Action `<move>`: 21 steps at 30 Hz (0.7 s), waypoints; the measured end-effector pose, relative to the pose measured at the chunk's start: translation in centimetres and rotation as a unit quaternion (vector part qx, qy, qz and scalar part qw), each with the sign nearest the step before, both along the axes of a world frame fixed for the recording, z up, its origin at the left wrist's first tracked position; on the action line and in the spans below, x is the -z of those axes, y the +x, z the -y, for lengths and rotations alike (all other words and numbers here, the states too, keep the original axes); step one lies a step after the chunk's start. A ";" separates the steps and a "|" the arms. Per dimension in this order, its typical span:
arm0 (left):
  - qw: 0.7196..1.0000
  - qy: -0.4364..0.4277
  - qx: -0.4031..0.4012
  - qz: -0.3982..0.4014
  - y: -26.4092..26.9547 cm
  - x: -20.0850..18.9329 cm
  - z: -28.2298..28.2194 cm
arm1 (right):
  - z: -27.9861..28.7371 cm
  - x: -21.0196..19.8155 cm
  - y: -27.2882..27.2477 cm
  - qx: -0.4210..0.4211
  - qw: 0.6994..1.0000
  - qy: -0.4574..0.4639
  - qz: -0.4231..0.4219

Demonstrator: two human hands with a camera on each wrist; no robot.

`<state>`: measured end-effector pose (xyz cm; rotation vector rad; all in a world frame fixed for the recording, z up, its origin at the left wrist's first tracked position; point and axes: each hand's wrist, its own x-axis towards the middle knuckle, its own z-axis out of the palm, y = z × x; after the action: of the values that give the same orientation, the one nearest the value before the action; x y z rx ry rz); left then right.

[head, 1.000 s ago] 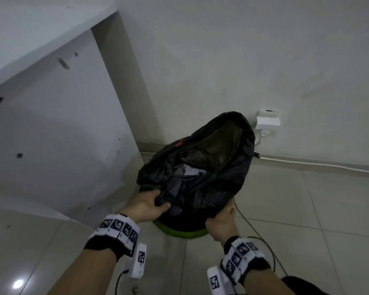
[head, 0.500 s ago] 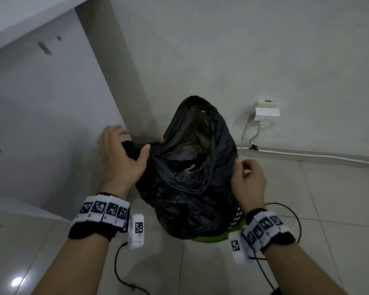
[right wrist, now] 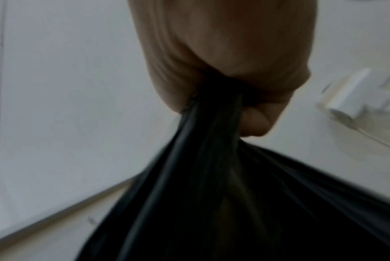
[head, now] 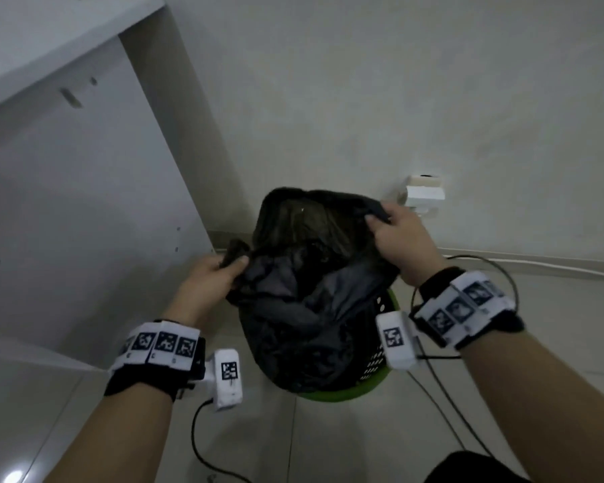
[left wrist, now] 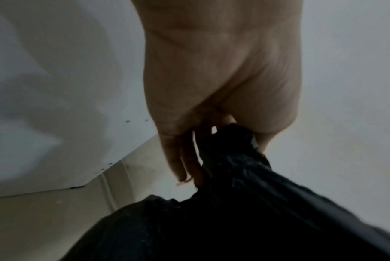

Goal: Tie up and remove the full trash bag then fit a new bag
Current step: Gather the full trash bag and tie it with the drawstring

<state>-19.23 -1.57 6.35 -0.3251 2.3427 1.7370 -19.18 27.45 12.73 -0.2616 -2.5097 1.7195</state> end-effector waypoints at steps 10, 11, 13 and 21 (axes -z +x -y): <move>0.992 0.016 -0.001 -0.123 -1.0 -9.4 -0.3 | -5.6 -10.1 2.4 -0.055 0.936 0.342 0.058; 0.986 -0.020 0.000 -0.166 -0.9 -9.9 -0.3 | -6.0 -10.6 2.8 -0.071 0.923 0.368 0.094; 0.981 -0.016 0.011 -0.194 -0.9 -10.7 -0.4 | -7.0 -11.5 3.4 -0.102 0.920 0.346 0.156; 0.978 -0.129 0.148 -0.067 0.0 -12.4 -0.5 | -9.9 -13.5 4.9 -0.002 0.874 0.484 0.041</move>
<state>-19.27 -1.10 18.75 0.1048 2.5581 1.3597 -14.24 37.38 26.26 -0.2287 -3.0311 0.2773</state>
